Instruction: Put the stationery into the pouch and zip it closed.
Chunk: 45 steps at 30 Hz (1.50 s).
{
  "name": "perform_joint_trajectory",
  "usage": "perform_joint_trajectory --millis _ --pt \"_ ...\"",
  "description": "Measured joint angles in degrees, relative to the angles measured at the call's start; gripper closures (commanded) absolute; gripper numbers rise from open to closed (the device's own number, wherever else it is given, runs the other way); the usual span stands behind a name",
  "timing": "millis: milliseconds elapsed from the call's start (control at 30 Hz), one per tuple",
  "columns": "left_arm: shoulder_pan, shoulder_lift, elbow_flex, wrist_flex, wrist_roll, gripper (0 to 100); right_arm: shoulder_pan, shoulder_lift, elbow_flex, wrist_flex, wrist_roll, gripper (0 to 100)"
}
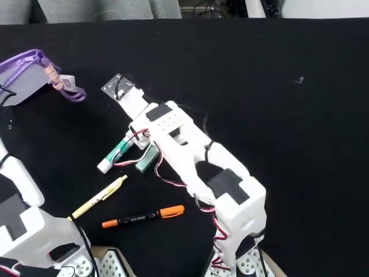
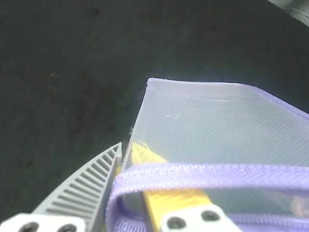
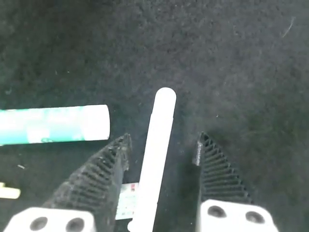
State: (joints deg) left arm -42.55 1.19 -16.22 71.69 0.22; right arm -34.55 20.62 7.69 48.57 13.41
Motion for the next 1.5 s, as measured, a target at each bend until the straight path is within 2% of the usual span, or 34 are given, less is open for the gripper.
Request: perform_joint_trajectory --millis 133,200,567,800,900,1000,1367,1500 --pt "0.00 0.18 0.00 -0.18 0.00 97 0.00 0.09 -1.67 1.23 0.00 95.6" --pt "0.00 0.18 0.00 -0.18 0.00 97 0.00 0.09 -1.67 1.32 0.00 98.8" --pt "0.00 0.18 0.00 -0.18 0.00 97 2.02 0.70 -2.02 1.32 0.00 82.3" --pt "0.00 0.18 0.00 -0.18 0.00 97 2.02 0.70 -2.02 1.49 0.00 84.8" --pt "0.00 0.18 0.00 -0.18 0.00 97 2.02 2.37 -2.02 1.58 0.00 89.8" --pt "0.00 0.18 0.00 -0.18 0.00 97 2.02 5.27 -3.60 2.73 0.00 98.8" --pt "0.35 0.18 0.00 -0.18 0.09 97 3.60 7.82 -14.42 12.84 -3.69 98.8" --pt "2.99 0.09 -0.09 0.53 0.09 97 3.60 7.74 -16.62 15.91 -3.69 98.8"
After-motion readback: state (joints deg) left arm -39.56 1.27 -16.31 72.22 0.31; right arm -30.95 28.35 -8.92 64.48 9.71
